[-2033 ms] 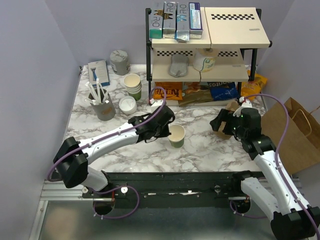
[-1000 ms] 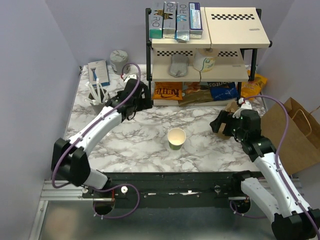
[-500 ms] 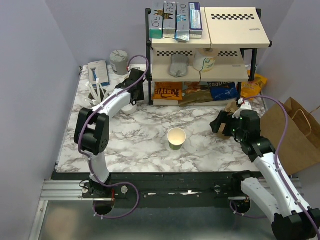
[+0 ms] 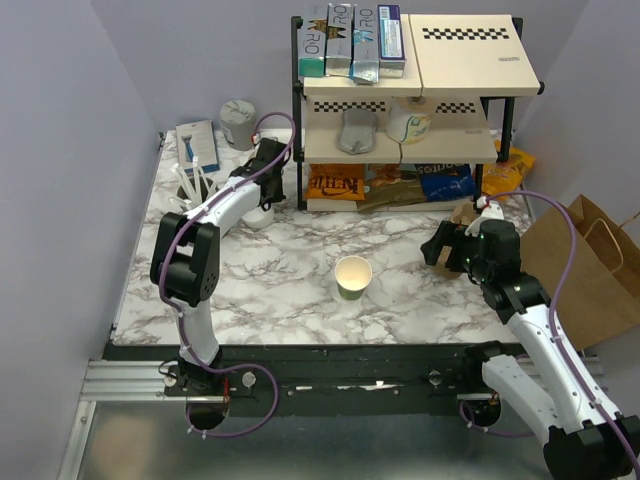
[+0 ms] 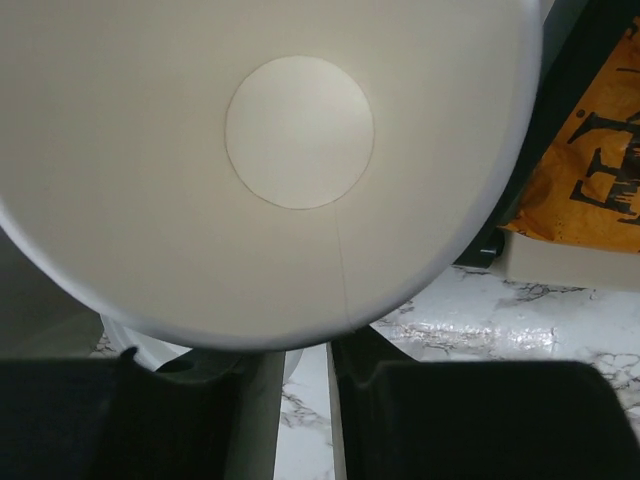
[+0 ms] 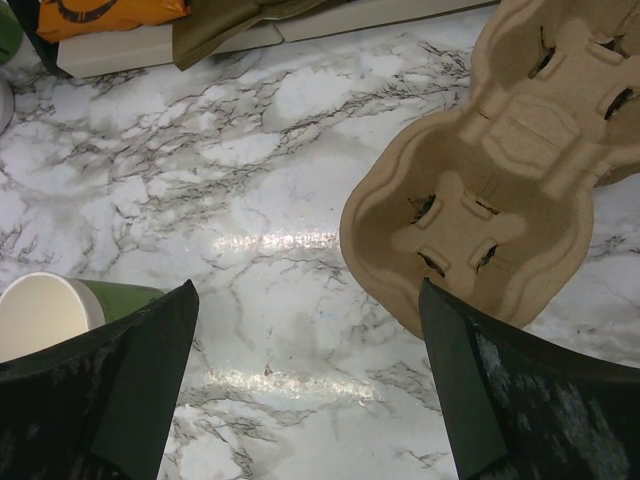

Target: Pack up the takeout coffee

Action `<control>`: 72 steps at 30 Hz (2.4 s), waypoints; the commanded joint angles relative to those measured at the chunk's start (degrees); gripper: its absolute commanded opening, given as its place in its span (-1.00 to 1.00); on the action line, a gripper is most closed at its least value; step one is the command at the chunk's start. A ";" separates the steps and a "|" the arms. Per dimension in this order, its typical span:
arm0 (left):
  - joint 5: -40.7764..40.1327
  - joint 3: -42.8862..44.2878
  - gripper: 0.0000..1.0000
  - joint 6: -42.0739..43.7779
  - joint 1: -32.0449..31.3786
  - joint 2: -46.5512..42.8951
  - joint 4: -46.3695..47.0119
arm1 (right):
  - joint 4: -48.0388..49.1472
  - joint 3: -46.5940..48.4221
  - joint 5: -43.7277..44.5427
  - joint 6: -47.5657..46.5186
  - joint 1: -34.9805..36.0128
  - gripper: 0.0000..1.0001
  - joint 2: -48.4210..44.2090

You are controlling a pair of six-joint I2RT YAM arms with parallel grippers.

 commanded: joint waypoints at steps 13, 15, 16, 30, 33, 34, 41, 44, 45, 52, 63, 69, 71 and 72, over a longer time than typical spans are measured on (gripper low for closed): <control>-1.65 0.34 -0.63 -1.38 0.59 1.70 -1.39 | 0.23 0.40 0.86 -1.07 0.25 1.00 0.24; -2.00 0.25 -0.68 -1.56 0.59 1.62 -1.66 | 0.23 0.49 0.16 -1.16 0.34 1.00 0.41; -2.09 0.34 -0.70 -1.56 0.59 1.62 -1.75 | 0.32 0.49 -0.10 -1.16 0.34 1.00 0.41; -2.89 0.69 -1.00 -2.44 0.59 1.09 -2.01 | 0.05 0.84 -1.60 -1.77 0.34 1.00 0.06; -2.97 0.87 -1.00 -2.35 0.68 0.48 -2.19 | -0.03 0.84 -1.51 -1.77 0.25 1.00 -0.02; -2.97 0.78 -1.00 -2.35 0.59 0.04 -2.27 | 0.05 0.84 -1.60 -1.77 0.34 1.00 0.06; -2.18 -0.89 -1.00 -1.66 0.50 -4.18 -1.22 | 0.14 0.58 -2.13 -1.95 0.34 1.00 0.15; -2.36 -1.24 -1.00 -1.47 0.50 -5.24 -0.87 | 0.14 0.49 -1.86 -2.04 0.25 1.00 0.33; -2.53 -0.98 -1.00 -1.56 0.50 -5.24 -1.39 | 0.23 0.49 -1.86 -2.04 0.34 1.00 0.24; -2.71 -0.80 -1.00 -1.47 0.59 -5.41 -2.36 | -0.03 0.49 -1.86 -2.12 0.34 1.00 0.06; -2.62 0.08 -1.00 -0.07 0.59 -4.10 -2.80 | 0.32 0.58 -6.95 -3.44 0.34 1.00 0.24; -0.69 -0.01 -1.00 1.52 0.59 -3.66 -2.19 | 0.14 1.02 -8.37 -4.15 2.27 1.00 0.24; 0.10 -0.01 -0.93 1.43 0.68 -3.39 -2.01 | -0.64 1.37 -6.88 -4.06 2.27 1.00 0.06; 0.28 0.16 -0.93 1.25 0.59 -3.22 -1.92 | -1.00 1.72 -6.61 -4.06 2.27 1.00 -0.02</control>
